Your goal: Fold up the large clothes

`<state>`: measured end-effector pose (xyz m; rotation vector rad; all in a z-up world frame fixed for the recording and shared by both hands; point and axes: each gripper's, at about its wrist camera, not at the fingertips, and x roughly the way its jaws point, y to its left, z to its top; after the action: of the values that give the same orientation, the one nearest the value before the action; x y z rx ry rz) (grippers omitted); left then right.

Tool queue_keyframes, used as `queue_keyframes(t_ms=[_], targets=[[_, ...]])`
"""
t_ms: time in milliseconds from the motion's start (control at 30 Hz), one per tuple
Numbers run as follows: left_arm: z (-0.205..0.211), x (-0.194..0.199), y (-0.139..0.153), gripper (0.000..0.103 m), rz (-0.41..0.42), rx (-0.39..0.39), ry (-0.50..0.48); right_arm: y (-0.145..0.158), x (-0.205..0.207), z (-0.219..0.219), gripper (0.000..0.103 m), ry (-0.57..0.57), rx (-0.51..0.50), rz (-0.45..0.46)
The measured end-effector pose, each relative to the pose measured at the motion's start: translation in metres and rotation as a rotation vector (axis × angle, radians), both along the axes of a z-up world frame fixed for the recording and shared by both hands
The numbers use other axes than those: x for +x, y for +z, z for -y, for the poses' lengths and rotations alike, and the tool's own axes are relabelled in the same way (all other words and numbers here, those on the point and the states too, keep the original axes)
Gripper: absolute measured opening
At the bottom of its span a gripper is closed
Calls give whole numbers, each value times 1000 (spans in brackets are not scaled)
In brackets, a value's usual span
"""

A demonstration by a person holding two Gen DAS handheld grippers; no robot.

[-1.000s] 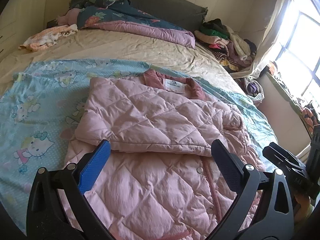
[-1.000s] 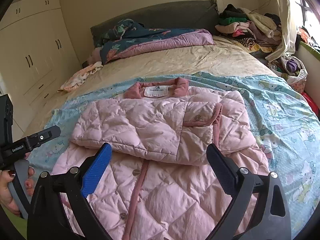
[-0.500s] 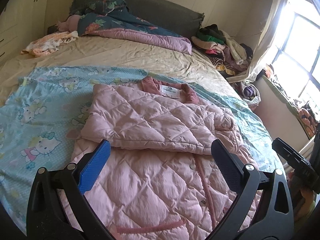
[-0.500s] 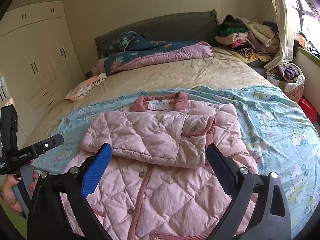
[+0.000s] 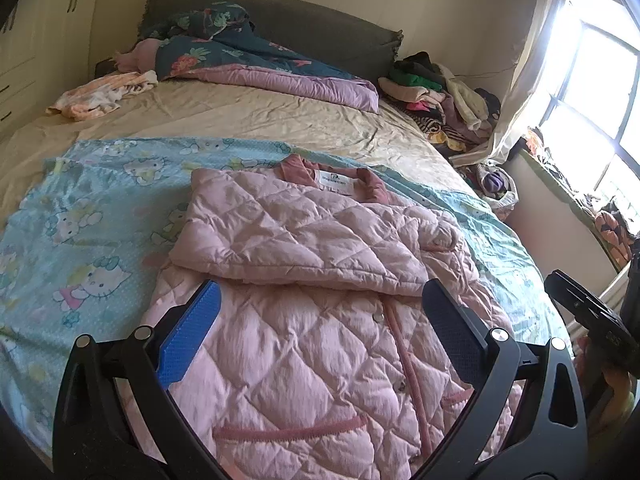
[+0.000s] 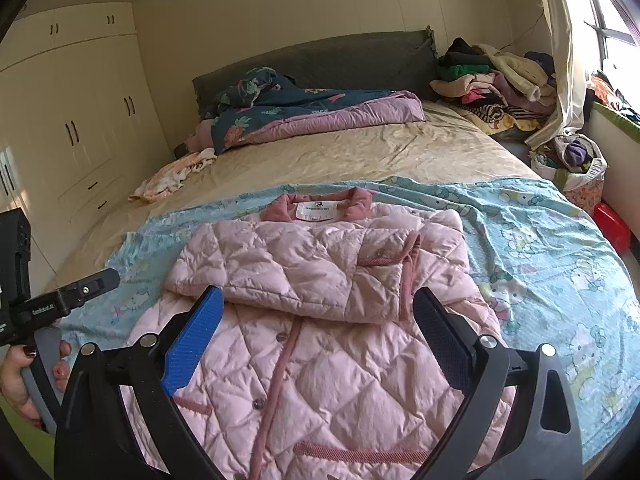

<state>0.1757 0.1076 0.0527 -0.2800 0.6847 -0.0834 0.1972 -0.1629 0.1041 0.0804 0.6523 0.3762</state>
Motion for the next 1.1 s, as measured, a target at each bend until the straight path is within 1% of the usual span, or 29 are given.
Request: queue_keyframes(t_ms=[367,567,733,1100], targets=[[4,-23,-15,94,-10,15,5,-9,-19,12,95,-5,-1,-4],[6,-37,-31,94,-25,1,14,-17,-27,17,95,-2,-9,-12],[12,-48,-42,94,-39,25,13,-22,-35,22,95,2,-17,-16],[13,-70,-60,94,-56,32,14,-36,-52,37,95,-14,-44,-40]])
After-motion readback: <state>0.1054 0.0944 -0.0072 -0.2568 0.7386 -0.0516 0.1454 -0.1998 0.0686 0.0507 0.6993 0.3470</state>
